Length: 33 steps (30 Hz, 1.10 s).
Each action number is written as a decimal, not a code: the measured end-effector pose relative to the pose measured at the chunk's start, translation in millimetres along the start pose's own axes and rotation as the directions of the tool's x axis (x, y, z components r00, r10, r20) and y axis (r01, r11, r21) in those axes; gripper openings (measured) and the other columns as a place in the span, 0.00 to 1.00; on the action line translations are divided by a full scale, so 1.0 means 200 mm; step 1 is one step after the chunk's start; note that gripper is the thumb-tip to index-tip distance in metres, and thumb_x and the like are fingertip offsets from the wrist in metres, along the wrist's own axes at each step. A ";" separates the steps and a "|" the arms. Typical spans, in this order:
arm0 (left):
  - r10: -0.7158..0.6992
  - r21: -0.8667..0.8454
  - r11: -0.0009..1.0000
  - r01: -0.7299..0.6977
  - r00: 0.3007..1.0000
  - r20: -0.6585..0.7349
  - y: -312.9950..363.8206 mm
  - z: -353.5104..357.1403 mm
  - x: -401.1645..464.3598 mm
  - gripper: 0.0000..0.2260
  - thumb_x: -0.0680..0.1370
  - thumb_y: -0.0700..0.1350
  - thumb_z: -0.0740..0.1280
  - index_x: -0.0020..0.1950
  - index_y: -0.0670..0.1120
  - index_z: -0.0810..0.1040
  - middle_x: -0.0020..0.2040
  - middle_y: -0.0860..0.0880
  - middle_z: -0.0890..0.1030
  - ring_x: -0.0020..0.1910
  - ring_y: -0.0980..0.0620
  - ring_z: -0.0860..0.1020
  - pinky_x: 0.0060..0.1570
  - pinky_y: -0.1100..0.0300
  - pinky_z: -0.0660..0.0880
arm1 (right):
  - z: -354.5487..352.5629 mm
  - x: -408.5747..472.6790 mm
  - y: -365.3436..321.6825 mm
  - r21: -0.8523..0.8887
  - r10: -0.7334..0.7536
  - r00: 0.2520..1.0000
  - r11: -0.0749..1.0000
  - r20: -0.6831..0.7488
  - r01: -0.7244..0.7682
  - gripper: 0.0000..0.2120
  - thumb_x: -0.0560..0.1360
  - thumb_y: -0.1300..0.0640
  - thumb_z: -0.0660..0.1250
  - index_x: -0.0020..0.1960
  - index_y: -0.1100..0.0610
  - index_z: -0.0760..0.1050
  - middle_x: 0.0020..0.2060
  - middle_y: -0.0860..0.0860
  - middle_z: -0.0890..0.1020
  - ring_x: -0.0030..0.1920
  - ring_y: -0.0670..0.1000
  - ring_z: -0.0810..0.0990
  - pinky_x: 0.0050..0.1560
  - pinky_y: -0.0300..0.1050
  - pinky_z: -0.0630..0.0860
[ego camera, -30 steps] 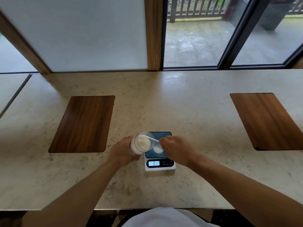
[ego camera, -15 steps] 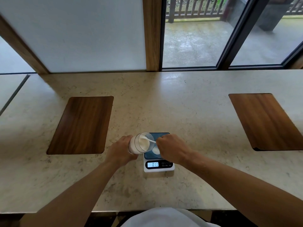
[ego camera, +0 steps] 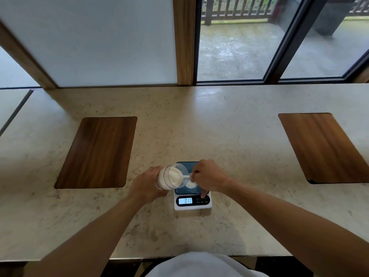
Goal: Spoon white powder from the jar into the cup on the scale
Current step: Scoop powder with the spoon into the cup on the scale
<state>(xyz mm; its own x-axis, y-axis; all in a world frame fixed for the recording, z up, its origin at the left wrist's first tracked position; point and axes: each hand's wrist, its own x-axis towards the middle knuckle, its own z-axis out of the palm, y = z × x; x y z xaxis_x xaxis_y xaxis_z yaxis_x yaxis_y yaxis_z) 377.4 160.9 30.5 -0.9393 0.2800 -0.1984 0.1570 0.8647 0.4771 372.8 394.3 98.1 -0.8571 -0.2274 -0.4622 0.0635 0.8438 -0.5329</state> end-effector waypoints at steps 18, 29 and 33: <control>-0.017 -0.080 0.997 0.015 1.000 -0.025 0.00 0.00 0.00 0.38 0.65 0.58 0.80 0.71 0.50 0.72 0.65 0.49 0.80 0.60 0.49 0.79 0.62 0.49 0.78 | 0.00 0.00 0.04 0.406 0.179 0.981 0.893 0.078 -0.195 0.09 0.73 0.59 0.67 0.46 0.62 0.83 0.35 0.53 0.82 0.33 0.50 0.80 0.38 0.47 0.81; -0.041 -0.112 0.993 0.034 0.997 -0.059 0.01 -0.01 0.00 0.36 0.63 0.57 0.81 0.68 0.50 0.75 0.61 0.50 0.82 0.56 0.49 0.80 0.57 0.52 0.79 | 0.00 -0.04 0.07 0.463 0.168 0.984 0.869 0.054 -0.174 0.09 0.74 0.59 0.67 0.47 0.63 0.83 0.33 0.53 0.82 0.31 0.50 0.81 0.34 0.47 0.82; -0.048 -0.114 0.993 0.041 0.997 -0.054 0.02 0.00 -0.01 0.35 0.64 0.56 0.81 0.68 0.50 0.75 0.62 0.50 0.81 0.57 0.49 0.80 0.59 0.51 0.79 | -0.01 -0.06 0.09 0.464 0.156 0.987 0.872 0.036 -0.155 0.08 0.75 0.59 0.67 0.46 0.63 0.83 0.32 0.51 0.80 0.31 0.50 0.81 0.37 0.50 0.84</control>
<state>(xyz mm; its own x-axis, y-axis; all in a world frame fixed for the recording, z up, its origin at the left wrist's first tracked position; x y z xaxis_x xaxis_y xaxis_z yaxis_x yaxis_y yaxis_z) 378.6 163.0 32.8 -0.9609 0.2153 -0.1743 0.0822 0.8224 0.5630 383.7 412.6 95.1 -0.8176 -0.1105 -0.5651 0.4253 0.5456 -0.7221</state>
